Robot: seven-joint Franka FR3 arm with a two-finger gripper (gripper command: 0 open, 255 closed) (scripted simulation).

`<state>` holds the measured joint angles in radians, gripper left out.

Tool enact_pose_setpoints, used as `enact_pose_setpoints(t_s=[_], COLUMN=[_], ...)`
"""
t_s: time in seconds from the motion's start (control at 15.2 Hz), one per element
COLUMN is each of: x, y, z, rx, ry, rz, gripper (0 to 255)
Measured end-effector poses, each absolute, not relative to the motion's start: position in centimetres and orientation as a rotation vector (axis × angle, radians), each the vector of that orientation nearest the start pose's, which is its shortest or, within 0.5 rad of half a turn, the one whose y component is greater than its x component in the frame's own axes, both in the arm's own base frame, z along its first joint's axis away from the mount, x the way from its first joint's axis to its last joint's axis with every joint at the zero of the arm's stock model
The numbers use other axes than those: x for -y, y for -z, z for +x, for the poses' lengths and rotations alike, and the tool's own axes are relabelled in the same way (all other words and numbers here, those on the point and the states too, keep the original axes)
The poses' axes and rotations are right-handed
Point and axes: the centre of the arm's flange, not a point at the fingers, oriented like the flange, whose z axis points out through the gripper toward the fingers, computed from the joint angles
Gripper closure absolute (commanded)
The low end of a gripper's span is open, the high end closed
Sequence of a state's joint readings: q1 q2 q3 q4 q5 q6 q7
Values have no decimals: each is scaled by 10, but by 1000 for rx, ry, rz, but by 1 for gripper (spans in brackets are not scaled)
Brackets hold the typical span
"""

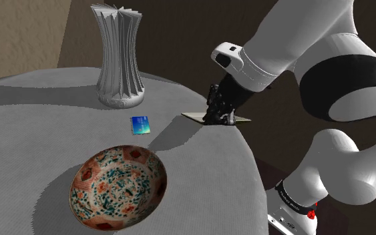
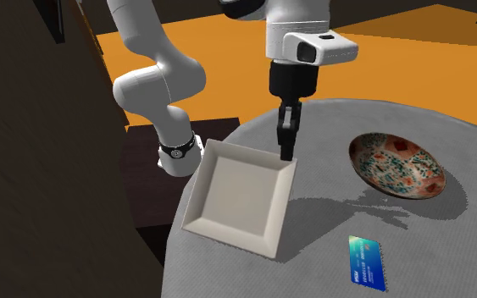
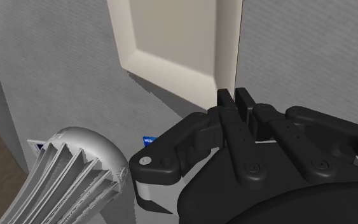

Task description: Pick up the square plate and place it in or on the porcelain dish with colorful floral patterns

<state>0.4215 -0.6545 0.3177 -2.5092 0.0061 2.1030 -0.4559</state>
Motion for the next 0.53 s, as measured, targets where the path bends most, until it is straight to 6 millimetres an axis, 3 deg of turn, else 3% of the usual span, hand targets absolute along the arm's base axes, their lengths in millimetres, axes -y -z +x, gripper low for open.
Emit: enact_pose_setpoints(t_s=[0.4, 0.53], x=[-266, -281], y=[-541, -544], z=[276, 275], rx=[1784, 1784], ry=[399, 399], rz=[-2748, -2748], gripper=[255, 255])
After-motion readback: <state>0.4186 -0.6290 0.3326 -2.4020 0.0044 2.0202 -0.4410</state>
